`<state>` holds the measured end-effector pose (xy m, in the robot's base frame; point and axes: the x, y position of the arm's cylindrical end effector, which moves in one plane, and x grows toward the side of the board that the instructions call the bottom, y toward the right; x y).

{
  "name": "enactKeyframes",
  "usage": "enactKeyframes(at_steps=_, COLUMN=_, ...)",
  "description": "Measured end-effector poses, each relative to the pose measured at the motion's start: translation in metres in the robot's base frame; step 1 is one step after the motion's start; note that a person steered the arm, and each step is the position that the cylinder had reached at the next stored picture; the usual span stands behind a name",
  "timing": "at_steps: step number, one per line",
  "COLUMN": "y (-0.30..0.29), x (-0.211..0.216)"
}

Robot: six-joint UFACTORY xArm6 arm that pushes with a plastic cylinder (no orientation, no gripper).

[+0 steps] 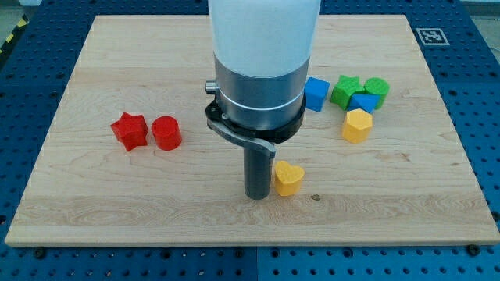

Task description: Place the heart below the hexagon

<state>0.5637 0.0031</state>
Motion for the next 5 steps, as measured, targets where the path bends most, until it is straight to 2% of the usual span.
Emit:
enactKeyframes(at_steps=2, y=0.024, x=0.0)
enactKeyframes(at_steps=5, y=0.024, x=0.013)
